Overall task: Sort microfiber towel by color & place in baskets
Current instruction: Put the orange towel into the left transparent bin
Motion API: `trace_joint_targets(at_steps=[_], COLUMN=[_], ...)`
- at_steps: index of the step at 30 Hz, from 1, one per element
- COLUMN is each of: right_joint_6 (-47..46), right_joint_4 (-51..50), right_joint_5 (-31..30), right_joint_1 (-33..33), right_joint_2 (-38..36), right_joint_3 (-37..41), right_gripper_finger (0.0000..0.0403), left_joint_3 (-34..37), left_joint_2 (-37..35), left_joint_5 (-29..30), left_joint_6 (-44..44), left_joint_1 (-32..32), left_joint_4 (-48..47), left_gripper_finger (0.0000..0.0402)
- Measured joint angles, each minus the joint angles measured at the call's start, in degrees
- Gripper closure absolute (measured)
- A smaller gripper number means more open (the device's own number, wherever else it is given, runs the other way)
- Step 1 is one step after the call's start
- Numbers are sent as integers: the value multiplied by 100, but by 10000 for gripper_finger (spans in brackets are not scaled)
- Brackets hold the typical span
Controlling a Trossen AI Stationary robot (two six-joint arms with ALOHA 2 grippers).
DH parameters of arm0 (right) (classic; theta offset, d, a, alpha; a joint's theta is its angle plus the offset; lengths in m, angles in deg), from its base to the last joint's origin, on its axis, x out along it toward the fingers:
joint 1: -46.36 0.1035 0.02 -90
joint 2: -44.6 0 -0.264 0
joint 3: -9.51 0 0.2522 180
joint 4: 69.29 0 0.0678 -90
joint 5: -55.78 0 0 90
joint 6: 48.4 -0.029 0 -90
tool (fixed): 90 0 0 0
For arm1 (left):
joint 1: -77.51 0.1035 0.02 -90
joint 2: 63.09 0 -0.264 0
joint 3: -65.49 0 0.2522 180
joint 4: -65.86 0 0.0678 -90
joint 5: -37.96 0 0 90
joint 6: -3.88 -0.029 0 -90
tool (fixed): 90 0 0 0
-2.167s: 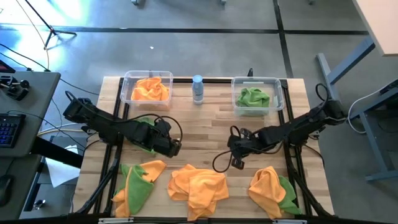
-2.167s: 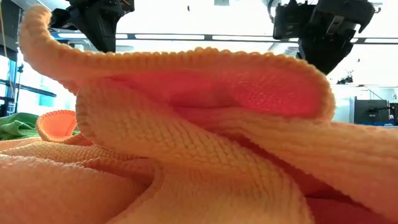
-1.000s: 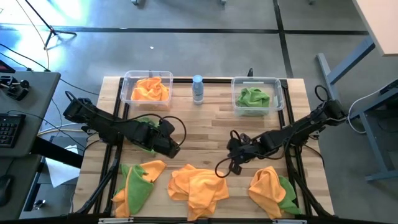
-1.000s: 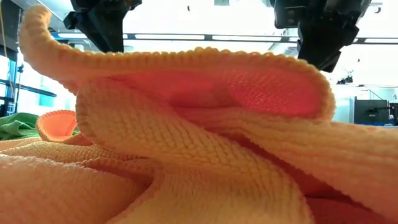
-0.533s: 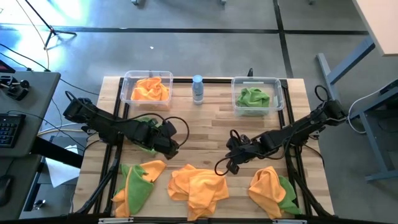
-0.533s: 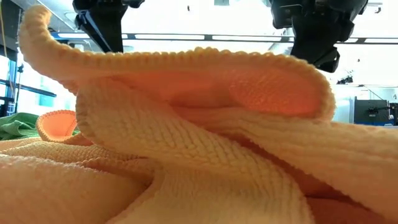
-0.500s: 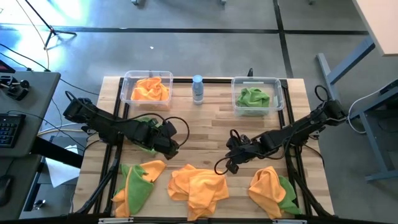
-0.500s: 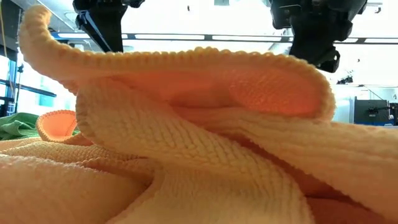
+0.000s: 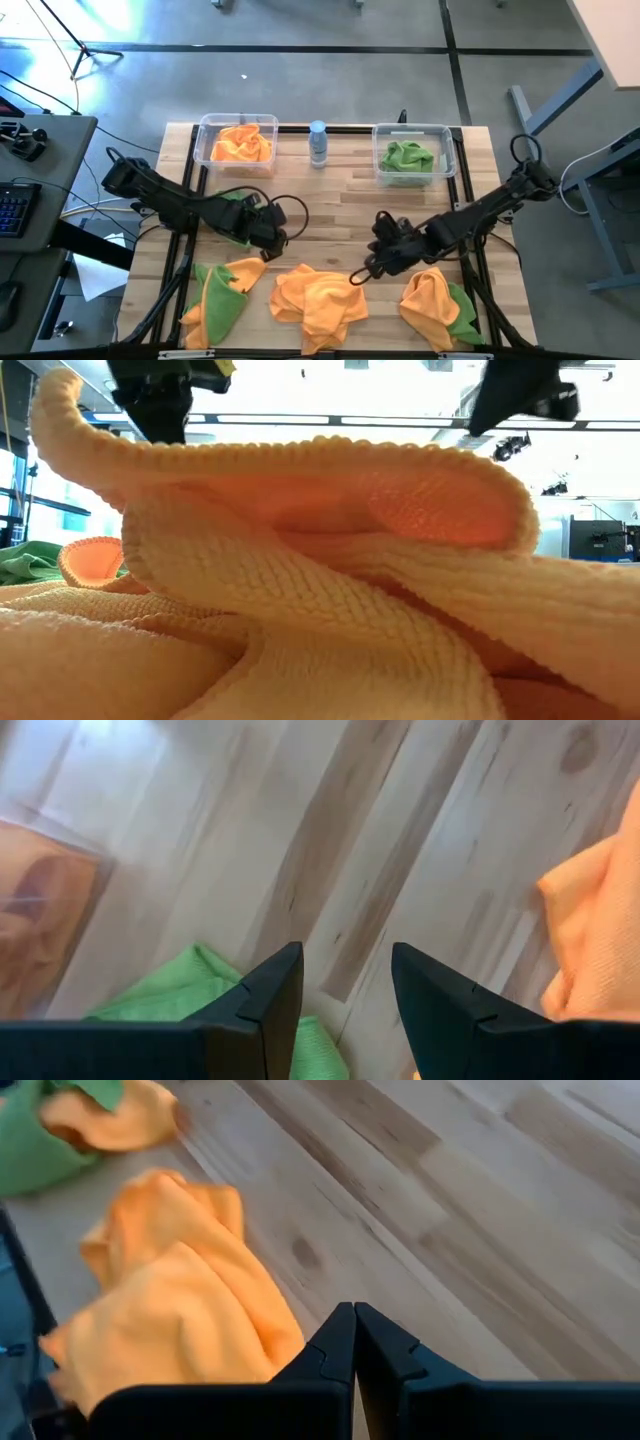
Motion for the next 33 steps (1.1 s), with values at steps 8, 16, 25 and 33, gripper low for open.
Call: trace_joint_targets(at_steps=[8, 16, 25, 33], right_joint_6=[-1455, -2358, -2498, -2521], right_joint_4=[-1856, -2388, -2421, -2469], right_joint_5=[697, 1001, 1001, 1000], right_joint_1=[314, 539, 701, 703], right_joint_2=[0, 2, 2, 2], right_joint_3=[-428, -431, -431, -431], right_gripper_finger=[403, 403, 403, 403], left_joint_3=[210, 210, 210, 210], left_joint_2=[0, 0, 0, 0], left_joint_5=[-55, -54, -64, -73], left_joint_6=[-209, -603, -712, -711], left_joint_1=[0, 3, 7, 7], left_joint_4=[58, 399, 485, 557], left_gripper_finger=[257, 257, 257, 257])
